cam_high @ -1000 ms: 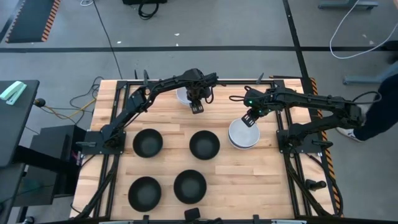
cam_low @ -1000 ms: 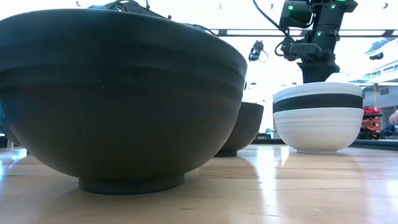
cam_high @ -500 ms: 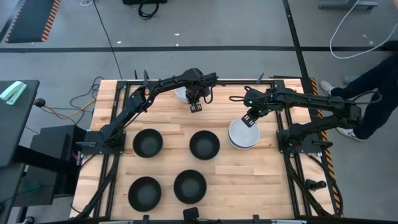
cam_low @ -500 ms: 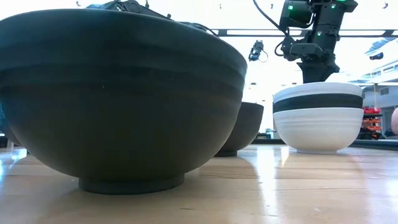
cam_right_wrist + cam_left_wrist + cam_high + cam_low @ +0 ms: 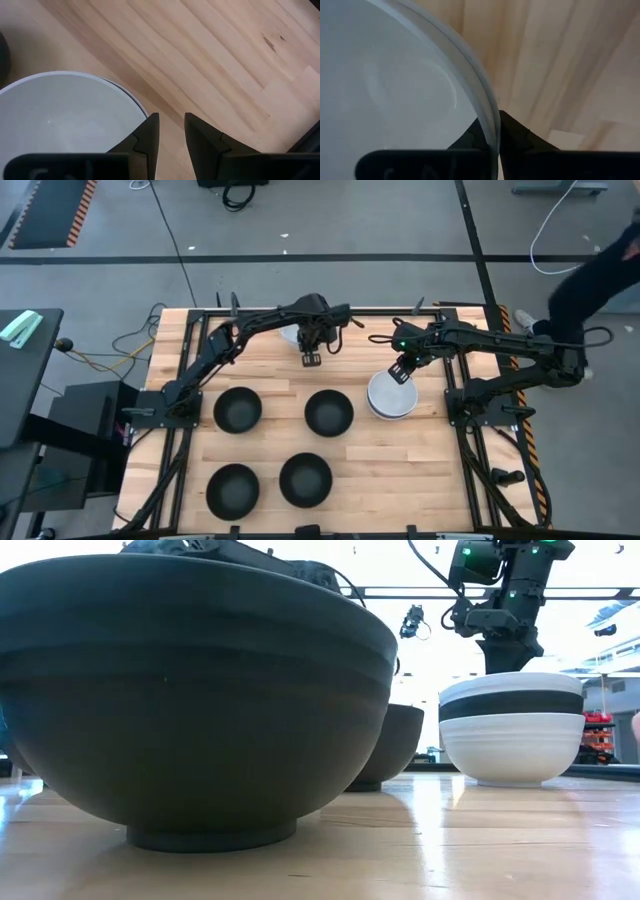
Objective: Nest bowls inside each other
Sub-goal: Stack the stacked white bowls on top of the black bowl
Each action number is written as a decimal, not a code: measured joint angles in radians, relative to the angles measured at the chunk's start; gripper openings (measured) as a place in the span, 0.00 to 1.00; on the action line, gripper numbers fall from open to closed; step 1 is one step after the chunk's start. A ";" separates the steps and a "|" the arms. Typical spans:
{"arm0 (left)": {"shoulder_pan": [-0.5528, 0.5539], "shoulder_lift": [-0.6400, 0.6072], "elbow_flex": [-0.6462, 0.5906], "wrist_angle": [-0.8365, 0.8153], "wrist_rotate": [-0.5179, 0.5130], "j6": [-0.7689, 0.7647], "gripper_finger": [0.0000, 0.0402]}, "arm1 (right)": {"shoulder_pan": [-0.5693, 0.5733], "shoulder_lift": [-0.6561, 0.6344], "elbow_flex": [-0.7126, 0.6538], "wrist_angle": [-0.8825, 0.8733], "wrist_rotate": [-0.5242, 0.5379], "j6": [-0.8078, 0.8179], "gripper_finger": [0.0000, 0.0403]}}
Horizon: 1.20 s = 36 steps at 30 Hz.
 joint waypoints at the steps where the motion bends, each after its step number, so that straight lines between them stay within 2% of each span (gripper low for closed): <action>1: -0.003 -0.006 0.000 -0.002 0.002 -0.002 0.05 | 0.000 0.000 0.000 0.000 0.000 0.000 0.25; 15: -0.080 -0.032 0.001 -0.092 -0.003 -0.010 0.05 | 0.000 0.000 0.000 0.007 0.001 -0.023 0.25; 30: -0.264 -0.274 0.003 -0.089 -0.002 -0.071 0.05 | -0.040 0.000 0.000 0.006 0.015 -0.026 0.25; 36: -0.364 -0.309 0.004 -0.090 0.006 -0.102 0.05 | -0.040 0.000 0.000 0.006 0.014 -0.026 0.25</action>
